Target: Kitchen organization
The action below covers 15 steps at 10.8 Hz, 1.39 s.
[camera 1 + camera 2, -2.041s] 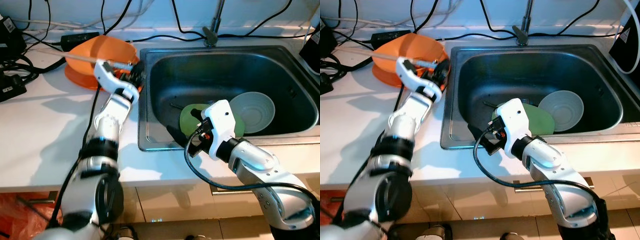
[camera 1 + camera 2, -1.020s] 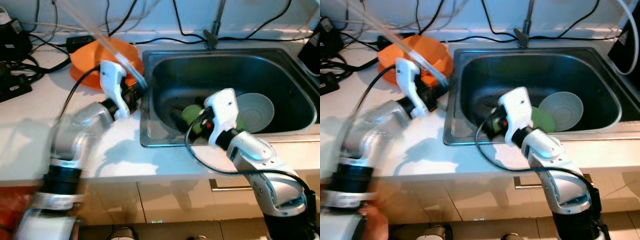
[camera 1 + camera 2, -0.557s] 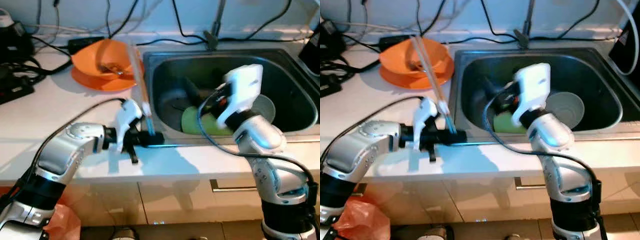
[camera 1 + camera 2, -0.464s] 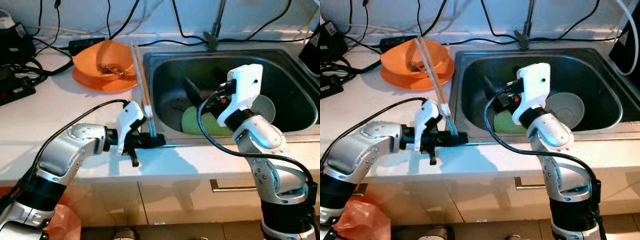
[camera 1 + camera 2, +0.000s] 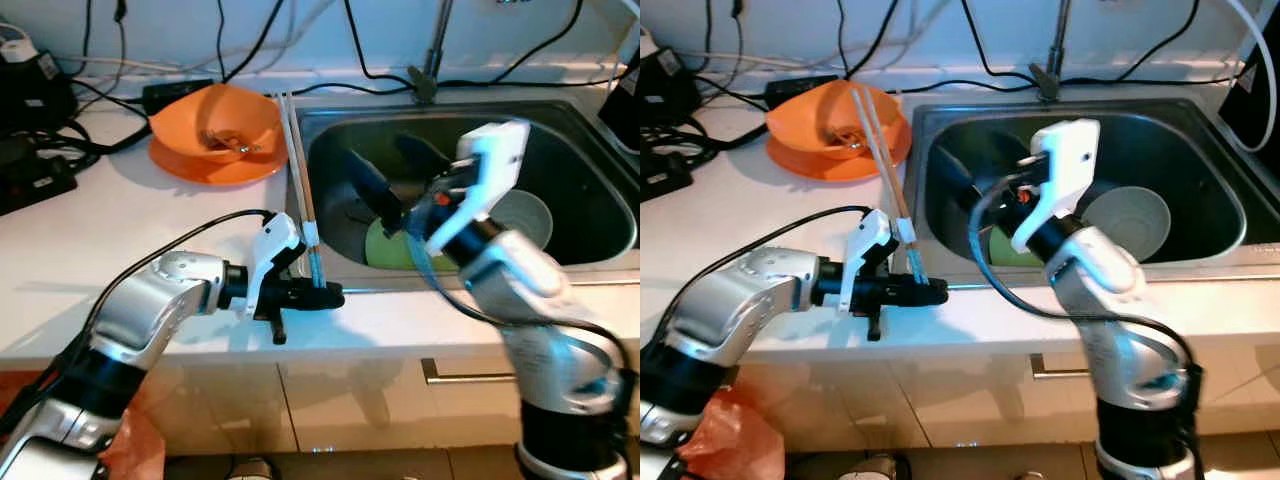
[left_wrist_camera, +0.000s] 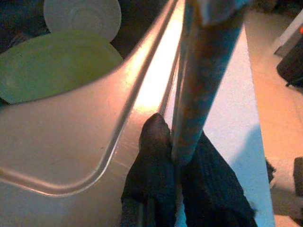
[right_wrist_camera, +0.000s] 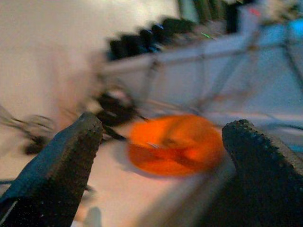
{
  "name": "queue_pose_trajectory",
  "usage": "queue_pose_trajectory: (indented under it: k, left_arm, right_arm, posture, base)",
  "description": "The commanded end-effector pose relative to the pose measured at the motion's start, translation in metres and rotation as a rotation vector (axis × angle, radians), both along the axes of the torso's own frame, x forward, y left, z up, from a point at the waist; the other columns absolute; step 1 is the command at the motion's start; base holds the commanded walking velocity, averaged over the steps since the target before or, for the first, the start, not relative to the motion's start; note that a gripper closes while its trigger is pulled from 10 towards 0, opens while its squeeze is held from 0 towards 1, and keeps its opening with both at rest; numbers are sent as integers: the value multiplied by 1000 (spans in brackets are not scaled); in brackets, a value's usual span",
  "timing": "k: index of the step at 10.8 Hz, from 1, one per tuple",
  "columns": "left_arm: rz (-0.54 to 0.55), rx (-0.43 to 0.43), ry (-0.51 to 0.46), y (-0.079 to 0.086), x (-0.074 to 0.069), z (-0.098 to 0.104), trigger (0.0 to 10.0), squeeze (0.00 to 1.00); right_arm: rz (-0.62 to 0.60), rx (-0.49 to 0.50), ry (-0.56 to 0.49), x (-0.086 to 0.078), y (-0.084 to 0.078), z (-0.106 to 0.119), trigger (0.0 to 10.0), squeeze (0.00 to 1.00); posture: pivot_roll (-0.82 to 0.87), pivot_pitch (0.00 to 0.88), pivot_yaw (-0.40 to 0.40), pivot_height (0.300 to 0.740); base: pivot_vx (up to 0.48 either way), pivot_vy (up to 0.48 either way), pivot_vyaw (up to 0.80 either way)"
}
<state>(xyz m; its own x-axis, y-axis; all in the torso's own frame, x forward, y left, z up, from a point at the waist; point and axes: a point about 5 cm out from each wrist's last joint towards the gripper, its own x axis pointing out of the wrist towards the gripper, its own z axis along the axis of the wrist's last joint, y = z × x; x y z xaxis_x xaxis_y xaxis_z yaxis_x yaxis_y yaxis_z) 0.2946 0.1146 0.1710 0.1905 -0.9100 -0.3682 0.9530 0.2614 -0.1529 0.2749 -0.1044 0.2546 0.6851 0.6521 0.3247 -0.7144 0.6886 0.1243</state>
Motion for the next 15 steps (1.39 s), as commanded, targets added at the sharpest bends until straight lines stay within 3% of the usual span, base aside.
queue_pose_trajectory:
  k: [1,3,5,6,10,15]
  left_arm:
    - [31,30,45,2,3,-8,0,0]
    - [46,-8,56,0,9,-3,0,0]
    - [48,20,26,2,19,2,0,0]
    - [24,35,7,-1,19,5,0,0]
    - [-83,85,-27,-13,15,5,0,0]
    - [-163,107,-41,-22,12,7,0,0]
  right_arm:
    - [78,39,-39,-8,0,11,10000,0]
    - [128,43,-40,-12,-2,14,10000,0]
    - [171,3,-15,-16,-6,10,10000,0]
    - [136,-42,15,-9,-8,1,10000,0]
    - [111,-150,78,6,-11,-12,10000,0]
    - [142,-157,75,12,-6,-14,10000,0]
  posture:
    - [6,86,63,740]
    - [4,88,65,740]
    - [1,88,66,740]
    - [2,88,69,740]
    - [7,86,71,740]
    - [11,90,72,740]
  base:
    - [0,0,0]
    - [0,0,0]
    - [0,0,0]
    - [0,0,0]
    - [0,0,0]
    - [0,0,0]
